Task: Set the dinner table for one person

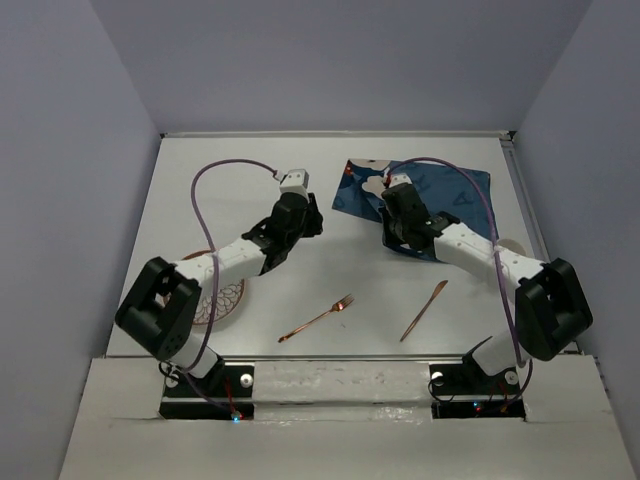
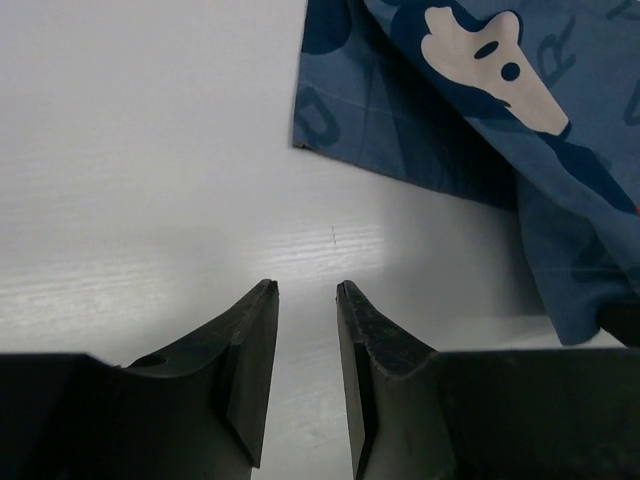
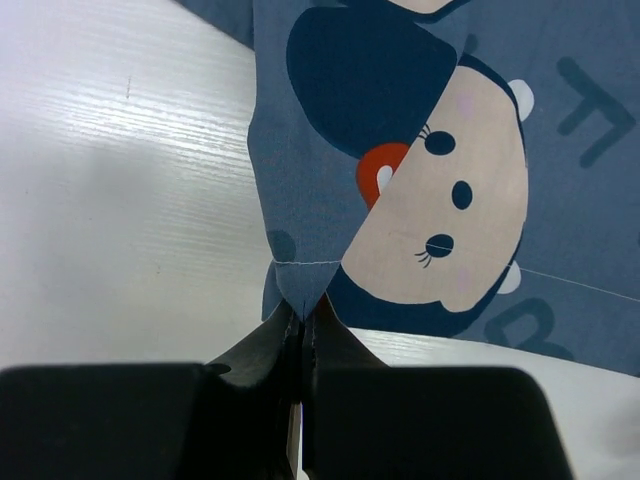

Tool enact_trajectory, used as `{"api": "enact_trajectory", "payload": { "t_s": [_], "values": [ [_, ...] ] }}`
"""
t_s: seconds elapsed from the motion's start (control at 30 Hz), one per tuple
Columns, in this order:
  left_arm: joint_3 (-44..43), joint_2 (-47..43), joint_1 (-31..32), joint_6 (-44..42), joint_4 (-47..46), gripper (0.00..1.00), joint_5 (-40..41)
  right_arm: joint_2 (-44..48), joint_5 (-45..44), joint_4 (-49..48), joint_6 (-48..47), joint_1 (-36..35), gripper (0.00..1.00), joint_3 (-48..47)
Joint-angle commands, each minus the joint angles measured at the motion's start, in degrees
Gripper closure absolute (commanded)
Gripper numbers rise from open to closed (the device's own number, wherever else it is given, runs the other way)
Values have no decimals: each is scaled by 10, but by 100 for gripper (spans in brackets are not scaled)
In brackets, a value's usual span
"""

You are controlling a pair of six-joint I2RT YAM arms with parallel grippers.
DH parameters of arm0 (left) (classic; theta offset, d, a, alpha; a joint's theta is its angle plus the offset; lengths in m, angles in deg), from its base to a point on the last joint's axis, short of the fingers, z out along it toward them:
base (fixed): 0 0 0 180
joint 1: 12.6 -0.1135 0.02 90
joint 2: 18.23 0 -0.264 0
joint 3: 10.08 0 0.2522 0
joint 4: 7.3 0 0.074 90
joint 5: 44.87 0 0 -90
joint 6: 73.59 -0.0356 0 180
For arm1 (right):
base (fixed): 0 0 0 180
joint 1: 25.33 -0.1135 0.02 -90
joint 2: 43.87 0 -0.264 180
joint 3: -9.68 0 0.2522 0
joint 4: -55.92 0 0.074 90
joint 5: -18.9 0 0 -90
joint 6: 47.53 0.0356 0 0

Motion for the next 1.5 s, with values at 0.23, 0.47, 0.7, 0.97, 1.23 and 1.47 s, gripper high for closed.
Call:
{"api": "enact_trajectory", "payload": {
  "t_s": [0.23, 0.47, 0.7, 0.97, 1.23, 1.47],
  "values": [
    [-264, 261, 2, -81, 50, 57, 4, 48, -19, -2, -11, -3, 100, 18],
    [-406, 371, -4, -106, 115, 50, -9, 57, -8, -11, -14, -3, 100, 28],
    [-427, 400, -9, -101, 128, 48, 11, 68, 2, -16, -14, -3, 100, 35],
    [-367, 360, -12, -101, 59, 45, 10, 63, 3, -19, -12, -3, 100, 37],
    [-373, 387, -27, -103, 56, 43, -18, 60, 2, -21, -12, -3, 100, 38],
    [-384, 398, -28, -112, 60, 43, -4, 60, 1, -23, -12, -3, 100, 39]
  ]
}}
